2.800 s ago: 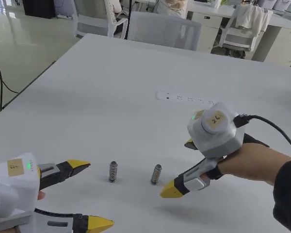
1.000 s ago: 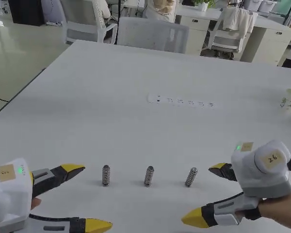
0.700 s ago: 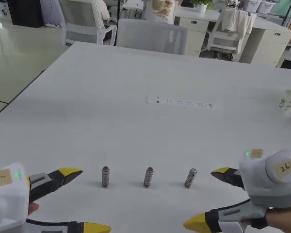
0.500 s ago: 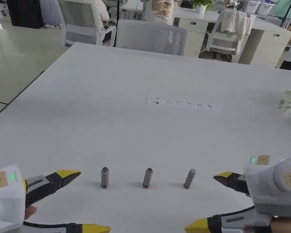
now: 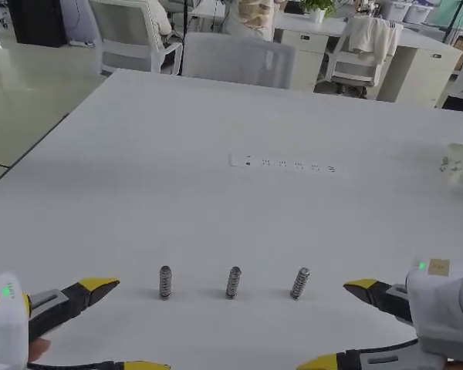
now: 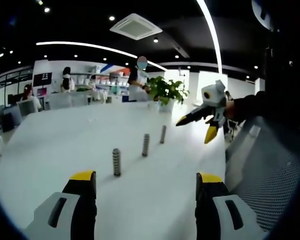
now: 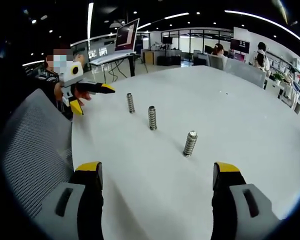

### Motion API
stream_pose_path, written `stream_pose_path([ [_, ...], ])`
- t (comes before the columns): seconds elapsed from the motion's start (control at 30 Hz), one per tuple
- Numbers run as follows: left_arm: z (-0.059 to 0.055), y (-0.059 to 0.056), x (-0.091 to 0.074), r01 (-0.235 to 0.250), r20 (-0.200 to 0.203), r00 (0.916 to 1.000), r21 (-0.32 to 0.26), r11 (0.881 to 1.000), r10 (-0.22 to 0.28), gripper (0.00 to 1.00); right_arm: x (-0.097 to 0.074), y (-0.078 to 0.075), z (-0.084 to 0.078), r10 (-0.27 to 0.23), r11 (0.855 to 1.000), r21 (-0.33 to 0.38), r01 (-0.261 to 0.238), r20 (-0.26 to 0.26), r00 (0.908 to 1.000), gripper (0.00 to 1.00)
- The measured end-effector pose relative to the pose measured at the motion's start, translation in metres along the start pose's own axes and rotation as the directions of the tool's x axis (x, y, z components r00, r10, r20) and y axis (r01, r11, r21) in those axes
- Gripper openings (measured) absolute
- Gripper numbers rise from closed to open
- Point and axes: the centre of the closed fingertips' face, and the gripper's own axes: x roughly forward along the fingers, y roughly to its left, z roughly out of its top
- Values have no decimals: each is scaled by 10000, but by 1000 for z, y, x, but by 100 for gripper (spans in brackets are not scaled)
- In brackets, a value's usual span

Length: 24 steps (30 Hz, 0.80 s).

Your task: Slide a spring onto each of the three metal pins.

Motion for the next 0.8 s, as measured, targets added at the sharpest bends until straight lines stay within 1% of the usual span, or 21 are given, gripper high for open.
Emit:
stream_pose_path([
  [0.1, -3, -1, -1, -45, -31, 10000, -69, 10000, 45, 78, 0, 0, 0, 6, 10000, 48, -6, 84, 10000, 91],
  [0.2, -4, -1, -2, -80, 2, 10000, -154, 9998, 80, 78, 0, 0, 0, 7, 10000, 30, -8, 135, 9999, 92],
  [0.37, -4, 0, -2, -140, 39, 9999, -244, 9996, 141, 79, 0, 1, 0, 38, 10000, 41, -38, 159, 9999, 92],
  [0.57, -1, 0, -3, -192, 63, 9998, -248, 9995, 193, 79, -1, -1, 1, -35, 10000, 93, 33, 251, 9997, 92],
  [0.8, -1, -1, -2, -166, 49, 9998, -235, 9996, 167, 80, -2, -1, 2, -80, 9999, 65, 79, 277, 9996, 92],
])
